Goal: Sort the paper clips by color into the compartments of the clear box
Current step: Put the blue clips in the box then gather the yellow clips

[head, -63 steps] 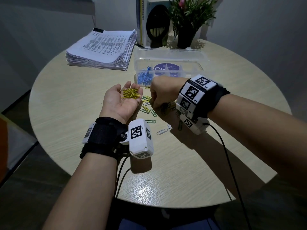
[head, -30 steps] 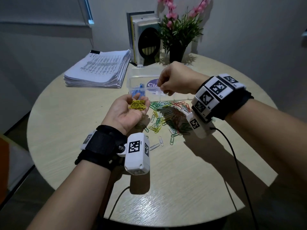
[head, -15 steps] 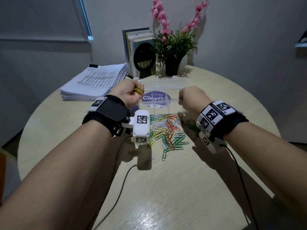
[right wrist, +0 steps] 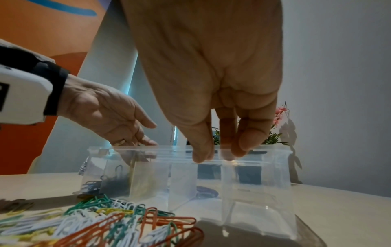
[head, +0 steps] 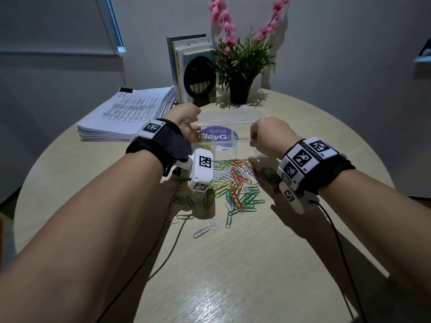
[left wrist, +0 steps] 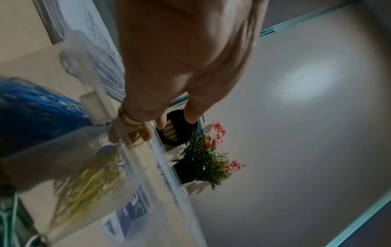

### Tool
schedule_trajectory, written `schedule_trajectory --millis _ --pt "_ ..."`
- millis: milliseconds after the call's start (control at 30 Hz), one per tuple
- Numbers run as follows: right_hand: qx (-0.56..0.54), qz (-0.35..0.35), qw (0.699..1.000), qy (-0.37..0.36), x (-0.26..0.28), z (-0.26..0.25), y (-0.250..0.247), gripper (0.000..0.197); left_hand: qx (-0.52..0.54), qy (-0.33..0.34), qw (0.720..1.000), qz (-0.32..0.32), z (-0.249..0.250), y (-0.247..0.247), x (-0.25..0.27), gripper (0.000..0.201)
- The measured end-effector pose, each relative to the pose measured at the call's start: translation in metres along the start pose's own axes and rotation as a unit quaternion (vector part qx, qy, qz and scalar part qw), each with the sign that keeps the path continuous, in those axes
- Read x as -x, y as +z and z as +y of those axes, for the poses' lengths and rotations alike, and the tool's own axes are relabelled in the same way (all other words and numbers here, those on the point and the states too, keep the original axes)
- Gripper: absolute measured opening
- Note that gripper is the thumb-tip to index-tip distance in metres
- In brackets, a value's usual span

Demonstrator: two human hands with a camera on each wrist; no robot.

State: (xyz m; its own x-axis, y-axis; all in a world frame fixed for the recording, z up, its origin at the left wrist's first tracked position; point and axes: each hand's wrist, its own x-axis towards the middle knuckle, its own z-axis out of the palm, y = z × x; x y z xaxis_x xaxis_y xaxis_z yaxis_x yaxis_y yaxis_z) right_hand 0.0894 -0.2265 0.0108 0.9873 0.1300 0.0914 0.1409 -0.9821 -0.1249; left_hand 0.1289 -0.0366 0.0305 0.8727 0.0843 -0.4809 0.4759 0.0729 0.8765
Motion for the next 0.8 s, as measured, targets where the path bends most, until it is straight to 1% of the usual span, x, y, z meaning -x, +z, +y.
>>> schedule_trajectory --millis 67,100,200,300,333,400,467,500,567,600,667,733,767,800 --pt "0.001 -0.005 1.0 -0.002 0.0 -0.001 -0.001 0.012 -0.035 -0.01 0.999 -0.018 0.001 -0.004 0.001 0.041" --pt "0.002 -0.007 1.0 -0.001 0.0 -0.001 -0.001 0.012 -0.046 -0.008 0.999 -0.022 0.001 -0.006 0.004 0.046" --pt "0.009 -0.017 1.0 0.003 0.003 -0.003 -0.004 0.017 -0.038 0.006 0.999 -0.032 0.001 -0.011 0.02 0.048" --pt "0.013 0.005 1.0 -0.005 0.008 -0.012 -0.007 0.03 0.015 0.033 0.998 -0.054 -0.002 -0.023 0.033 0.049" --pt "0.008 0.015 1.0 -0.016 0.011 -0.018 -0.008 0.031 0.037 0.045 0.997 -0.057 -0.003 -0.029 0.04 0.048" --pt "-0.006 0.016 0.999 -0.044 0.019 -0.033 -0.01 0.024 0.084 0.06 0.993 -0.062 -0.008 -0.04 0.052 0.039" --pt "-0.021 -0.018 0.996 -0.086 0.026 -0.05 -0.01 0.017 0.141 0.063 0.986 -0.066 -0.017 -0.052 0.063 0.027" --pt "-0.026 -0.043 0.993 -0.106 0.028 -0.058 -0.008 0.018 0.169 0.063 0.981 -0.067 -0.023 -0.057 0.067 0.021" --pt "-0.029 -0.094 0.985 -0.142 0.031 -0.073 -0.001 0.019 0.196 0.059 0.977 -0.062 -0.036 -0.067 0.072 0.018" --pt "-0.025 -0.114 0.981 -0.156 0.031 -0.08 0.003 0.019 0.186 0.055 0.979 -0.058 -0.043 -0.071 0.074 0.02" --pt "-0.001 -0.14 0.976 -0.165 0.031 -0.089 0.013 0.018 0.113 0.054 0.991 -0.054 -0.056 -0.076 0.076 0.023" --pt "0.031 -0.157 0.974 -0.162 0.03 -0.096 0.021 0.027 -0.009 0.064 0.996 -0.059 -0.065 -0.076 0.079 0.019" --pt "0.043 -0.163 0.973 -0.156 0.029 -0.099 0.024 0.03 -0.077 0.071 0.992 -0.063 -0.067 -0.076 0.079 0.015" --pt "0.051 -0.165 0.973 -0.152 0.028 -0.101 0.025 0.028 -0.143 0.079 0.984 -0.067 -0.068 -0.075 0.079 0.011"
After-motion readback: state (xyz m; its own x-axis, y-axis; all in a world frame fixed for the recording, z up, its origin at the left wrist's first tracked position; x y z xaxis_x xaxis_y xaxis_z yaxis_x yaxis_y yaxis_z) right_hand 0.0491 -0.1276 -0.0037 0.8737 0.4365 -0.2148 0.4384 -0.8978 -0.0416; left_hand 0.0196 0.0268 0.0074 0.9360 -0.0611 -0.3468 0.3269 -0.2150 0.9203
